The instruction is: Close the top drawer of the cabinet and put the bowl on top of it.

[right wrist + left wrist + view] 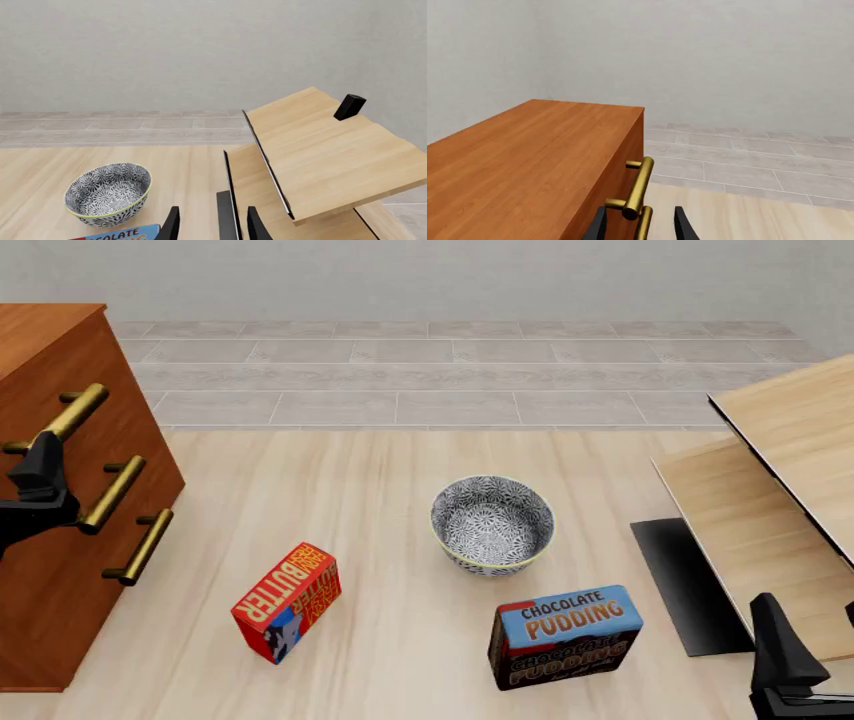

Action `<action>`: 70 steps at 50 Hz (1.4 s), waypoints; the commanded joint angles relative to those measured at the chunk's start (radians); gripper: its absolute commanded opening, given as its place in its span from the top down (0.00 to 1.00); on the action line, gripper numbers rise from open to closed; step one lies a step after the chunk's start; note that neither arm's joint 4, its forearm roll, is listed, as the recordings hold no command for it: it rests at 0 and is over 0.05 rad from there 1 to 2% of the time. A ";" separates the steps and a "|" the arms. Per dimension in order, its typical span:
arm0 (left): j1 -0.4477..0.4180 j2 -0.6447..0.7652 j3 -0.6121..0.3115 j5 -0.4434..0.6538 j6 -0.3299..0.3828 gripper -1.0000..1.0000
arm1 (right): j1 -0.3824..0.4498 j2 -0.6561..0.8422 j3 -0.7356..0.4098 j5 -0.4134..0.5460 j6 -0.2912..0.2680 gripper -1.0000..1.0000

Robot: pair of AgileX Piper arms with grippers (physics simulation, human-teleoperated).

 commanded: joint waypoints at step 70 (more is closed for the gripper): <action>-0.201 -0.846 0.211 0.535 0.082 0.00 | -0.001 0.000 0.000 -0.014 0.020 0.00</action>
